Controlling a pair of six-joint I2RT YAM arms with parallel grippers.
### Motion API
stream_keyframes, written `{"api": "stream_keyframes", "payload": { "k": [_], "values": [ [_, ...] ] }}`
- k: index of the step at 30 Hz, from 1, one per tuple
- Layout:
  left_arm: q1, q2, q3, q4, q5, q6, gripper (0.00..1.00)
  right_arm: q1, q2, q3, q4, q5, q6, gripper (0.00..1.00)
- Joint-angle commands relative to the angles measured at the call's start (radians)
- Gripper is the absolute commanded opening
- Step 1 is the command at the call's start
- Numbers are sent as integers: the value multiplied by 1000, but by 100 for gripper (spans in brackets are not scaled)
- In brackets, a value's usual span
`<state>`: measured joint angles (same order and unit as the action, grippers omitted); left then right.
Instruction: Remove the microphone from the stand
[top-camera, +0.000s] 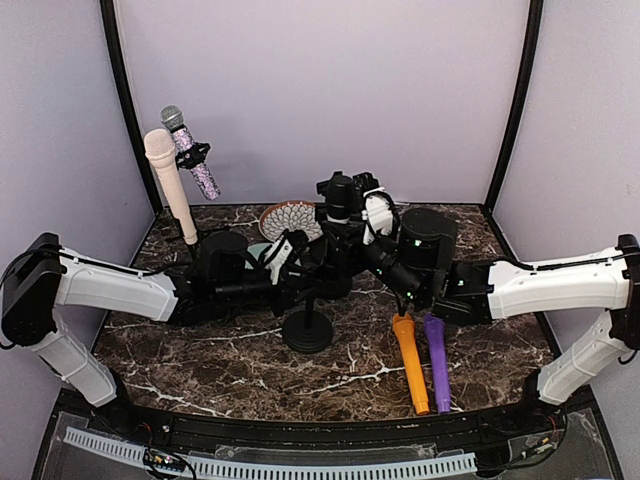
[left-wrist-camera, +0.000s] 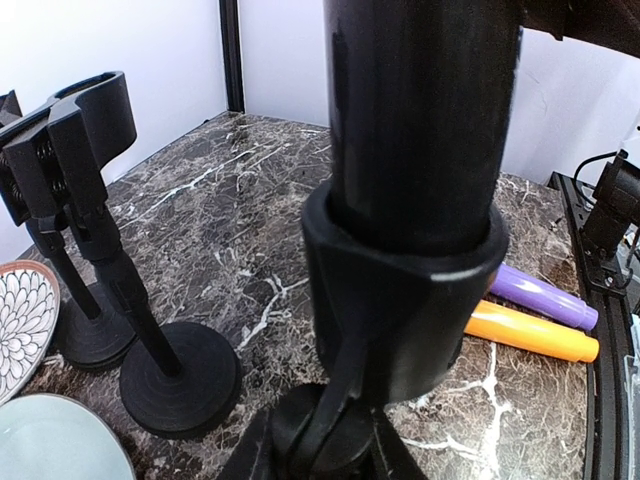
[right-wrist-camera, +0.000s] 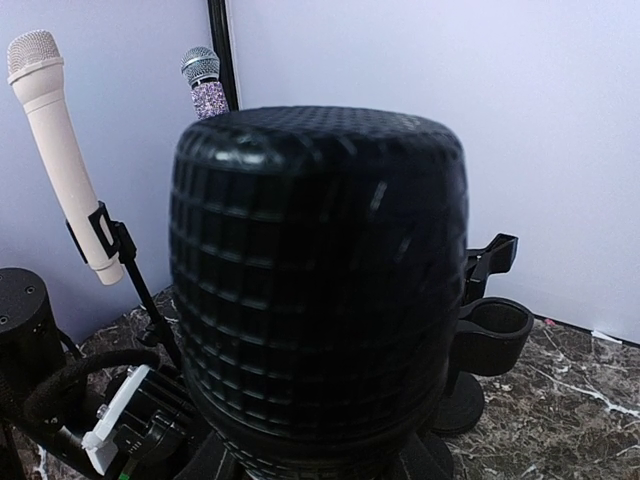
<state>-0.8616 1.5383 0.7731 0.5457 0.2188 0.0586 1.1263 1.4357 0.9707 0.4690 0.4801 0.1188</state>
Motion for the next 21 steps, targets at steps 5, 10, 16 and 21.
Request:
{"api": "stream_keyframes", "payload": {
  "k": [5,10,16,21],
  "values": [
    [17,16,-78,-144,-50,-11,0,-40,-126,44,253,136,-56,0],
    [17,15,-87,-142,-43,-12,0,-70,-164,-12,291,-7,-63,0],
    [17,19,-88,-136,-39,-9,0,-91,-188,-33,296,-107,-85,0],
    [16,24,-90,-133,-41,-9,0,-93,-204,-50,319,-163,-86,0]
  ]
}}
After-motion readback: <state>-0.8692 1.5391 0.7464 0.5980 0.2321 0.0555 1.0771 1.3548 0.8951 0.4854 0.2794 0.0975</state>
